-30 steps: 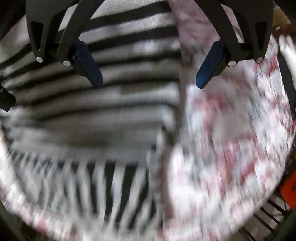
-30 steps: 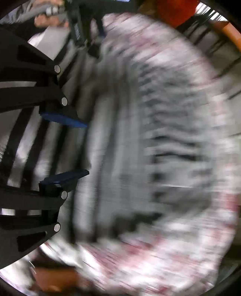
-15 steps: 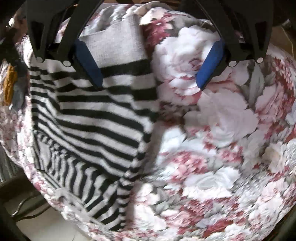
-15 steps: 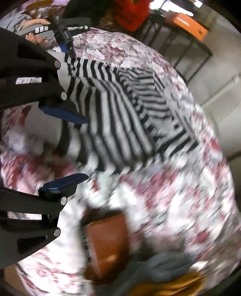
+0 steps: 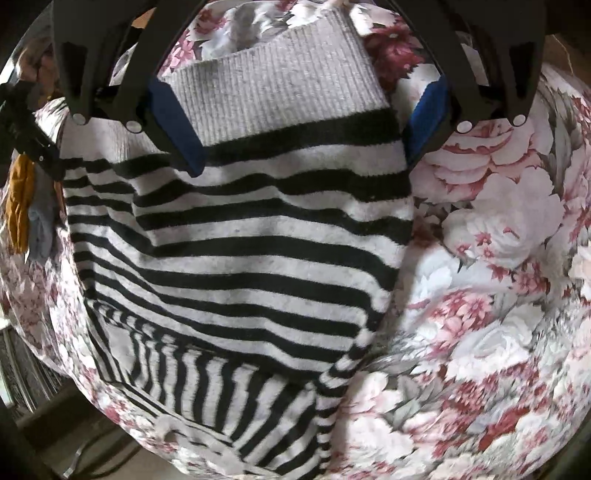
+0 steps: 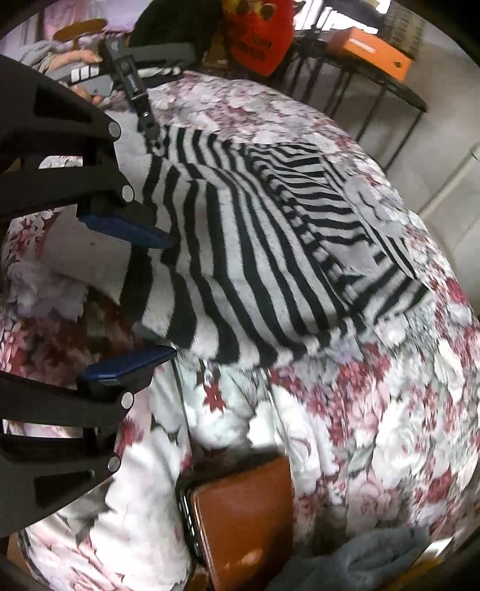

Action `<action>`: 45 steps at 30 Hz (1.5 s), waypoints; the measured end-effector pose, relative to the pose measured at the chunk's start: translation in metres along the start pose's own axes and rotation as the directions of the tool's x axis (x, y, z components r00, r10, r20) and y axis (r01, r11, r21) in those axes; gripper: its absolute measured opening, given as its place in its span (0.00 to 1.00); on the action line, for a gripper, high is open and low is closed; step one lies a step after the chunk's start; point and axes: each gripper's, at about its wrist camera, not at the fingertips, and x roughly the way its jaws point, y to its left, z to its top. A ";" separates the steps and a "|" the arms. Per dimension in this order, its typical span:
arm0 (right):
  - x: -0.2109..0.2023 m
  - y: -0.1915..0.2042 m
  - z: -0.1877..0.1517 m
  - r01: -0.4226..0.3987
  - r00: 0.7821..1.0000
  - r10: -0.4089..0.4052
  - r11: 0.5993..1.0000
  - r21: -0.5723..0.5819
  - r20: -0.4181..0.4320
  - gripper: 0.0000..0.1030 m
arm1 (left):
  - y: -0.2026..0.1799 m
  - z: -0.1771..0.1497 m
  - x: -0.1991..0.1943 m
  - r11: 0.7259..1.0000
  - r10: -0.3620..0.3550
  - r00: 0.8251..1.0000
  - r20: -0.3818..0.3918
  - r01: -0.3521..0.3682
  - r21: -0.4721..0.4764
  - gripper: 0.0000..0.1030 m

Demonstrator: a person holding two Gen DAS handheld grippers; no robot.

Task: Fold small clothes

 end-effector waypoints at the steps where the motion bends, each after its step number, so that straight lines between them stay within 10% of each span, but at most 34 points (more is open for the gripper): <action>1: 0.002 0.004 -0.001 0.011 1.000 -0.011 1.000 -0.015 -0.002 0.55 | -0.011 0.003 0.006 0.999 0.031 1.000 0.003 -0.031 0.019 0.95; 7: -0.002 0.012 -0.010 0.048 0.999 -0.048 0.997 -0.057 0.011 0.60 | -0.028 -0.005 0.009 0.988 0.135 0.990 0.038 -0.137 0.066 0.95; 14: -0.032 0.043 -0.012 0.206 0.963 -0.169 0.964 -0.170 0.211 0.60 | -0.041 -0.011 0.001 0.971 0.211 0.971 0.110 -0.221 0.086 0.95; 25: 0.035 0.102 -0.046 0.293 0.954 -0.290 0.839 -0.458 0.080 0.61 | -0.036 -0.013 -0.011 0.960 0.240 0.961 0.136 -0.257 0.116 0.95; 36: 0.001 0.096 -0.028 0.247 0.961 -0.182 0.902 -0.354 0.206 0.61 | -0.051 -0.015 -0.028 0.940 0.276 0.931 0.239 -0.313 0.134 0.95; 45: 0.028 0.100 -0.027 0.250 0.967 -0.211 0.899 -0.360 0.145 0.61 | -0.078 -0.012 -0.007 0.889 0.350 0.902 0.252 -0.405 0.214 0.95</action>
